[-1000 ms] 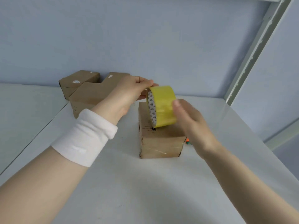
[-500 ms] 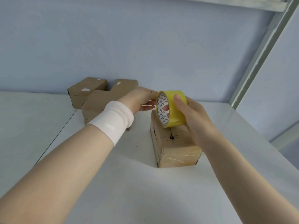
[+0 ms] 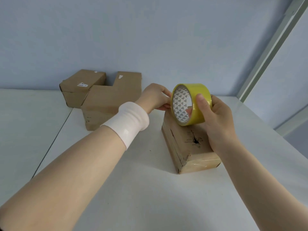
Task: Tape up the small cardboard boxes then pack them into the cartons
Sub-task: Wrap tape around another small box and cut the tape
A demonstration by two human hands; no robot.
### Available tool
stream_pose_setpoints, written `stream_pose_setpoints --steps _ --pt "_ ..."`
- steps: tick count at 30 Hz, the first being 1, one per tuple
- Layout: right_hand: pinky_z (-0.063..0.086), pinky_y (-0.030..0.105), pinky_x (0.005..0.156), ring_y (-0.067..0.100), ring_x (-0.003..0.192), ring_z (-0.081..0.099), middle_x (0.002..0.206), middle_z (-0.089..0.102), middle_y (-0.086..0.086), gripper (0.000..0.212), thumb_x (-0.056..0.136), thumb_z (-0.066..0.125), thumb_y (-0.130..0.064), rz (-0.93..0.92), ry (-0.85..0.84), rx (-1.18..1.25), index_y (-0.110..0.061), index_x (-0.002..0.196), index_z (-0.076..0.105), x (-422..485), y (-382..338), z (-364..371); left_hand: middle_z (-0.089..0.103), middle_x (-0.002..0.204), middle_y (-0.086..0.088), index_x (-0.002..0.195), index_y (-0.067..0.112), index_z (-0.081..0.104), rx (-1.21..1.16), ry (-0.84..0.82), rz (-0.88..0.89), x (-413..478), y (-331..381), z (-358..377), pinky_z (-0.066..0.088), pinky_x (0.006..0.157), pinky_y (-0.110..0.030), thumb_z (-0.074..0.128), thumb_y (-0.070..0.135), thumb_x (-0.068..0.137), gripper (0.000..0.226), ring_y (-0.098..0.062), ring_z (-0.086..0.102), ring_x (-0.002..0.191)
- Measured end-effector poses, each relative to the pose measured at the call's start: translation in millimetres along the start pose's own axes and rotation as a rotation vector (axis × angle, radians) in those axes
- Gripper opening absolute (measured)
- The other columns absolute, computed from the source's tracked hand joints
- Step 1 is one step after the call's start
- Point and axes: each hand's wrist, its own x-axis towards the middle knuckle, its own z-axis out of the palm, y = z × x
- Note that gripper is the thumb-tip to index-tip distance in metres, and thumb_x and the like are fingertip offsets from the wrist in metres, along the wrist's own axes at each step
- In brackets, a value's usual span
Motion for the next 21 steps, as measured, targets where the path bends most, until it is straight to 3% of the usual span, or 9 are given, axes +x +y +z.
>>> stream_pose_setpoints --steps 5,10,13,16,18,21 --pt "0.052 0.017 0.059 0.004 0.066 0.068 0.067 0.072 -0.008 0.031 0.081 0.059 -0.047 -0.010 -0.017 0.030 -0.016 0.086 0.062 -1.9 -0.2 0.8 0.060 0.064 -0.002 0.065 0.013 0.060 0.106 0.029 0.062 -1.7 -1.5 2.9 0.053 0.048 -0.015 0.062 -0.005 0.080 0.023 -0.009 0.059 0.056" --pt "0.053 0.030 0.081 0.011 0.080 0.069 0.076 0.074 -0.003 0.023 0.082 0.055 -0.035 0.046 -0.088 0.076 -0.014 0.089 0.062 -1.7 2.7 -4.5 0.063 0.066 -0.004 0.074 0.010 0.070 0.210 0.086 0.083 -5.6 -1.8 5.1 0.058 0.071 -0.026 0.058 -0.005 0.078 0.019 -0.020 0.065 0.067" --pt "0.053 0.021 0.076 0.006 0.080 0.068 0.077 0.074 -0.007 0.020 0.092 0.055 -0.033 0.018 -0.081 0.010 -0.015 0.095 0.061 -2.2 4.1 -3.3 0.061 0.062 0.000 0.069 0.015 0.067 0.241 0.095 0.054 -6.5 0.4 7.1 0.057 0.066 -0.020 0.056 -0.003 0.079 0.023 -0.015 0.062 0.058" --pt "0.051 0.034 0.083 0.013 0.087 0.065 0.090 0.073 0.004 0.014 0.093 0.053 -0.032 0.022 -0.065 -0.057 -0.020 0.093 0.062 -1.2 5.5 -4.2 0.061 0.062 0.000 0.073 0.013 0.068 0.244 0.072 0.028 -5.4 -0.7 7.2 0.054 0.056 -0.016 0.053 -0.004 0.080 0.023 -0.012 0.060 0.055" --pt "0.049 0.041 0.086 0.017 0.088 0.062 0.098 0.070 0.015 0.015 0.093 0.054 -0.033 0.020 -0.069 -0.076 -0.020 0.092 0.062 -1.2 5.1 -4.2 0.064 0.068 -0.002 0.072 0.013 0.067 0.228 0.035 -0.014 -5.1 -1.7 6.6 0.056 0.059 -0.019 0.057 0.001 0.083 0.020 -0.013 0.063 0.058" --pt "0.048 0.041 0.083 0.017 0.084 0.058 0.097 0.068 0.018 0.017 0.093 0.054 -0.032 0.019 -0.076 -0.082 -0.017 0.091 0.062 -1.3 4.9 -3.8 0.070 0.078 -0.008 0.077 0.012 0.069 0.263 0.019 -0.063 -1.6 -2.9 6.3 0.058 0.069 -0.024 0.057 0.006 0.085 0.016 -0.014 0.067 0.060"
